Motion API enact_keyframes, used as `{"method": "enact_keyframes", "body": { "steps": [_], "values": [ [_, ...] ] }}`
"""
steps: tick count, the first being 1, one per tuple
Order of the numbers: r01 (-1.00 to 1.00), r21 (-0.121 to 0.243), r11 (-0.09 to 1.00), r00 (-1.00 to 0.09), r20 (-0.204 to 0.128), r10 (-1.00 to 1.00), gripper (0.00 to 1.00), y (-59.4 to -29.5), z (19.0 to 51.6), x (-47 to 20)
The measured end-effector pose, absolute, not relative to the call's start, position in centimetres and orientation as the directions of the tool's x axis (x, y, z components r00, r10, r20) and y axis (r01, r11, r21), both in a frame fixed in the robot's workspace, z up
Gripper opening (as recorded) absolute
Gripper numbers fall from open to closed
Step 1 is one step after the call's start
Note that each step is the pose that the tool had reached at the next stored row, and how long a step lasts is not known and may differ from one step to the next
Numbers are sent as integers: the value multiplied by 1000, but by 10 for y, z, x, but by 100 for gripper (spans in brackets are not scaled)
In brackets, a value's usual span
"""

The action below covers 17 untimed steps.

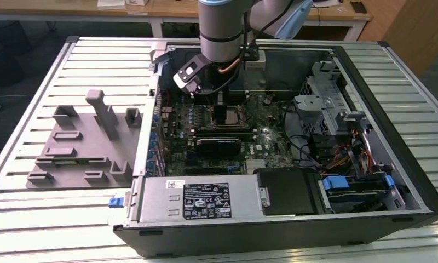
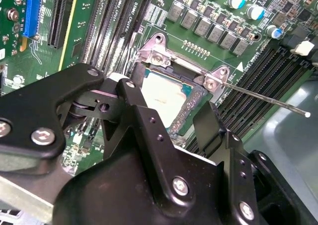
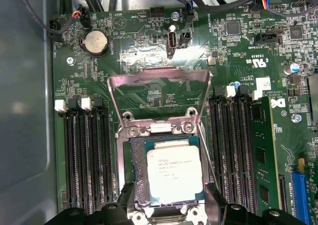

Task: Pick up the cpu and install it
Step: 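Place the cpu into insertion slot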

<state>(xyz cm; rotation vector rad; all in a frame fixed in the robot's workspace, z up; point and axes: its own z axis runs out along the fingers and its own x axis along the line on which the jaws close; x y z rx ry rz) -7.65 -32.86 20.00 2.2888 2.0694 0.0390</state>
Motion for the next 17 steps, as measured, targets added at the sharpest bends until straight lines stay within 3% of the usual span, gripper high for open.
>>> {"method": "enact_keyframes", "body": {
  "steps": [17],
  "values": [
    [993, 54, -101, 102, -19, 995, 66, -329, 195, -76]
  ]
}}
